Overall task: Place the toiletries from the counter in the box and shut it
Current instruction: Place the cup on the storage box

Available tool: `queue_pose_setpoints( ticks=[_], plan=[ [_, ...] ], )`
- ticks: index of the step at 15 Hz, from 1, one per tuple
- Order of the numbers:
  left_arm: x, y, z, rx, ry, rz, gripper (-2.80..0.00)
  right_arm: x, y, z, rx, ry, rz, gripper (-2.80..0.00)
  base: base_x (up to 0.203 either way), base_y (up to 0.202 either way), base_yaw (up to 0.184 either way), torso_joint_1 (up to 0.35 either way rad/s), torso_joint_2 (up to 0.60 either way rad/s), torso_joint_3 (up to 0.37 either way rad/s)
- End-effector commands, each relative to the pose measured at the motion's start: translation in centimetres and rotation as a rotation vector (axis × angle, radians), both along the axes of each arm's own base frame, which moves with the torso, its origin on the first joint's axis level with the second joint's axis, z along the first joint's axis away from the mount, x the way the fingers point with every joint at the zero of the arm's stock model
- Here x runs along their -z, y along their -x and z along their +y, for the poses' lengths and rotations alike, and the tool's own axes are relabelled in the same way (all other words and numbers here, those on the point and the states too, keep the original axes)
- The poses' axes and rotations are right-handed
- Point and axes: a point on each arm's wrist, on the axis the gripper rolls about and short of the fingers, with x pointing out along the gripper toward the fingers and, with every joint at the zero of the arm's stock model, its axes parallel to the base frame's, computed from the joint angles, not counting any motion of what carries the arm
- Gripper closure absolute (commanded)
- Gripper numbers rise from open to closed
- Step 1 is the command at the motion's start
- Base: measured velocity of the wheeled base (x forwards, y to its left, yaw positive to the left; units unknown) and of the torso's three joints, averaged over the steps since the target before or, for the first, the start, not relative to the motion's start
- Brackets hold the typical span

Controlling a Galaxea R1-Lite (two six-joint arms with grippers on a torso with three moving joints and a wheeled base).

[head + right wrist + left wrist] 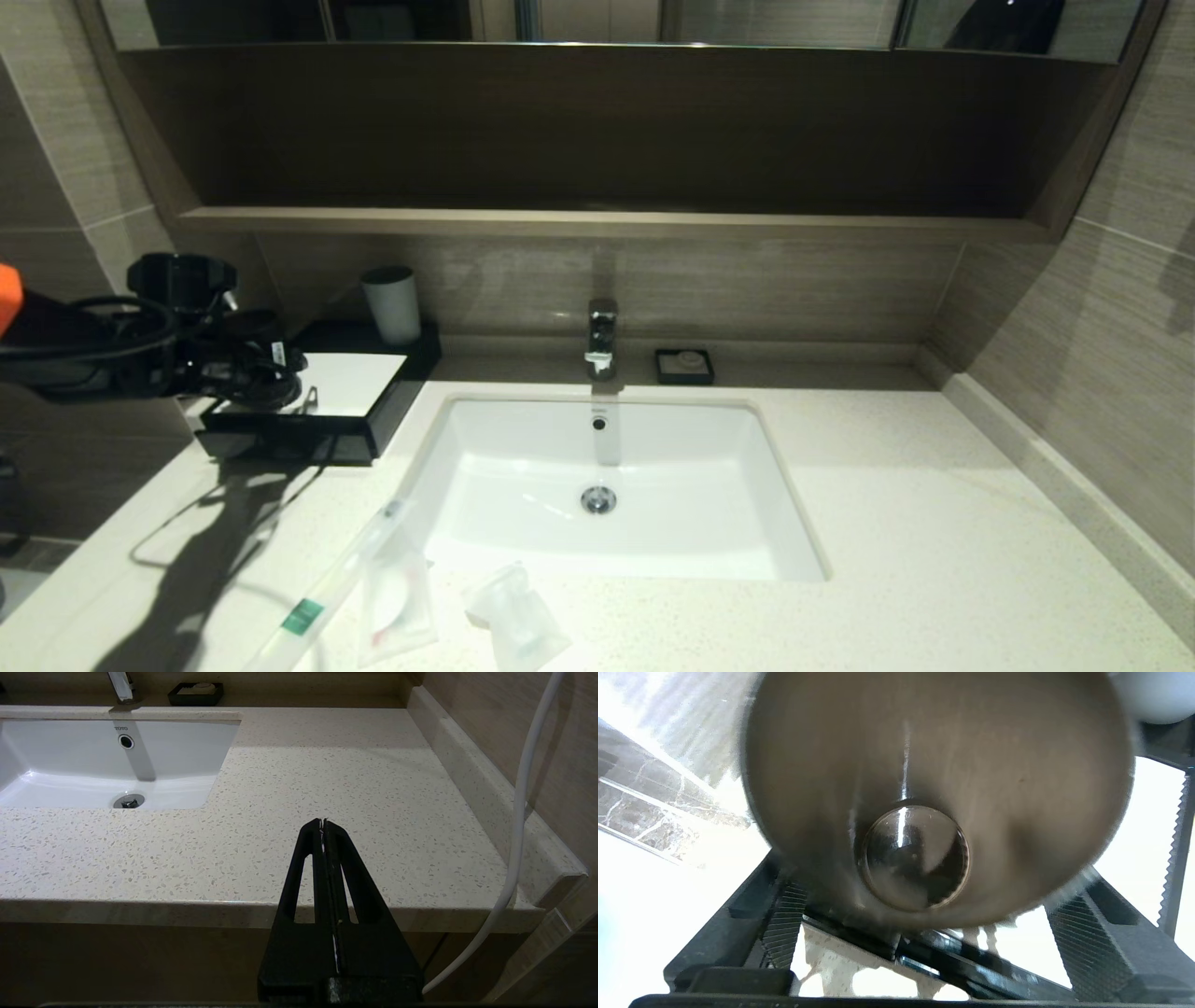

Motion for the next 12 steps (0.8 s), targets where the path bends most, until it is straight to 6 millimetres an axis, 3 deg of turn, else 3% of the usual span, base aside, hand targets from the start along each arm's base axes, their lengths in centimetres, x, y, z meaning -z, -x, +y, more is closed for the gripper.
queue_pose_setpoints(
  ticks=[1,8,9,12],
  plan=[
    [-0.8,1.1,-0.2,0.000,-0.001,-0.010,-2.80,0.0,0.0,0.0,-0.001,0.001,0.001,0.00,0.000,0.000,0.000,0.000,0.00,0.000],
    [-1.6,5.8,-1.2,0.008,-0.003,-0.026,-2.80,0.0,0.0,0.0,-0.001,0.000,0.001,0.00,0.000,0.000,0.000,0.000,0.00,0.000],
    [-1.3,5.9,-1.2,0.007,-0.002,-0.026,0.00,0.0,0.0,0.0,-0.001,0.000,0.001,0.00,0.000,0.000,0.000,0.000,0.00,0.000],
    [-0.5,6.2,-1.3,0.008,0.000,-0.005,0.00,0.0,0.0,0.0,-0.001,0.000,0.001,0.00,0.000,0.000,0.000,0.000,0.00,0.000]
  ],
)
